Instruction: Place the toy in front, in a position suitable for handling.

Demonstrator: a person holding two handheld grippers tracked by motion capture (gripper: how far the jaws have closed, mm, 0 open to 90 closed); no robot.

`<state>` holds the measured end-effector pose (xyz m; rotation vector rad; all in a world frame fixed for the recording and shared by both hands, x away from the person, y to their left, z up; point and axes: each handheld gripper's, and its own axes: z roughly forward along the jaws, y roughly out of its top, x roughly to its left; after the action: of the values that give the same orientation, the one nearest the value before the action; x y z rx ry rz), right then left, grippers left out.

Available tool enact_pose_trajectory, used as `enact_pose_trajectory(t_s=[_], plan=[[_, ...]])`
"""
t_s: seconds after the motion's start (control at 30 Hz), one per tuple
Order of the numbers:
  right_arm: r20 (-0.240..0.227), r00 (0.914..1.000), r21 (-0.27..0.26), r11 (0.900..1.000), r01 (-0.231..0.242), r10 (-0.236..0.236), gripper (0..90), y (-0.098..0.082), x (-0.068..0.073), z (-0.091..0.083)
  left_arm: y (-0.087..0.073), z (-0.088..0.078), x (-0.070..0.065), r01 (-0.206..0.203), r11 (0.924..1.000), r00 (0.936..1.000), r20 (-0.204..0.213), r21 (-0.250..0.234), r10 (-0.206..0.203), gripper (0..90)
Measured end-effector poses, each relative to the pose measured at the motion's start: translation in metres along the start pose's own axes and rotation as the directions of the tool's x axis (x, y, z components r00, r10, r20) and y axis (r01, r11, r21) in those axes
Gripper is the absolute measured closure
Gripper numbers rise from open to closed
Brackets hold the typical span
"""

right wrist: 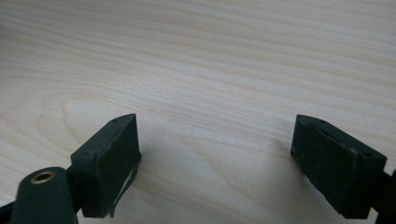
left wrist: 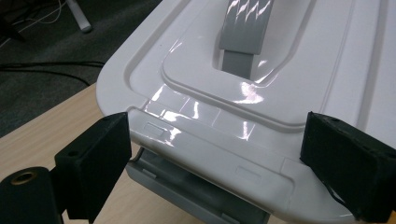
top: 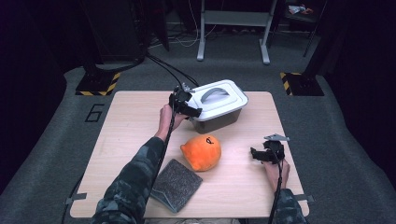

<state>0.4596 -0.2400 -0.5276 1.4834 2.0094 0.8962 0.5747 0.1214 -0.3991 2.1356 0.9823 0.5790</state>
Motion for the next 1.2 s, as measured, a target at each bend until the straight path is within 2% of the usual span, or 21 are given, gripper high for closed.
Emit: enact_pose_trajectory(t_s=[0.07, 0.17, 0.33, 0.6, 0.8, 0.93, 1.03, 1.07, 1.1, 1.17, 1.2], plan=[[0.0, 1.0, 0.0, 1.0, 0.0, 0.0, 14.5, 0.0, 0.0, 0.0, 0.0, -0.001, 0.001, -0.012, 0.9999, 0.9998, -0.015, 0.007, 0.012, 8.5], [0.0, 1.0, 0.0, 1.0, 0.0, 0.0, 14.5, 0.0, 0.0, 0.0, -0.001, -0.002, 0.004, -0.009, 1.0, 0.9998, -0.019, 0.005, 0.009, 8.5], [0.0, 1.0, 0.0, 1.0, 0.0, 0.0, 14.5, 0.0, 0.0, 0.0, -0.004, -0.004, 0.009, -0.007, 1.0, 0.9998, -0.02, 0.002, 0.007, 8.5], [0.001, 1.0, 0.0, 1.0, 0.0, 0.0, 14.5, 0.0, 0.0, 0.0, -0.011, -0.009, 0.019, 0.018, 0.9998, 0.9998, -0.01, 0.002, -0.018, 8.5], [0.001, 1.0, 0.0, 1.0, -0.001, 0.001, 14.5, 0.0, 0.0, 0.0, -0.012, -0.011, 0.023, 0.006, 1.0, 0.9998, -0.016, 0.005, -0.006, 9.8], [0.0, 1.0, 0.0, 1.0, 0.0, 0.0, 14.5, 0.0, 0.0, 0.0, -0.009, -0.011, 0.022, 0.018, 0.9987, 0.9998, 0.005, -0.049, -0.018, 13.4], [0.0, 1.0, 0.0, 1.0, -0.001, 0.001, 14.4, 0.0, 0.0, 0.0, -0.003, -0.005, 0.018, 0.026, 0.9982, 0.9989, 0.04, -0.055, -0.024, 15.4], [0.0, 1.0, 0.0, 1.0, -0.001, 0.001, 14.4, 0.0, 0.0, 0.0, -0.001, -0.003, 0.018, 0.01, 0.999, 0.9987, 0.051, -0.043, -0.008, 15.4], [0.0, 1.0, 0.0, 1.0, 0.001, -0.001, 14.5, 0.0, 0.0, 0.0, 0.002, -0.001, 0.016, 0.015, 0.9989, 0.9982, 0.059, -0.044, -0.012, 16.9], [0.0, 1.0, 0.0, 1.0, 0.0, 0.0, 14.5, 0.0, 0.0, 0.0, 0.005, 0.004, 0.013, -0.001, 0.9986, 0.9977, 0.068, -0.053, 0.005, 19.3], [0.0, 1.0, 0.0, 1.0, 0.0, 0.0, 14.5, 0.0, 0.0, 0.0, 0.007, 0.006, 0.012, 0.009, 0.9986, 0.9968, 0.08, -0.052, -0.005, 20.5]])
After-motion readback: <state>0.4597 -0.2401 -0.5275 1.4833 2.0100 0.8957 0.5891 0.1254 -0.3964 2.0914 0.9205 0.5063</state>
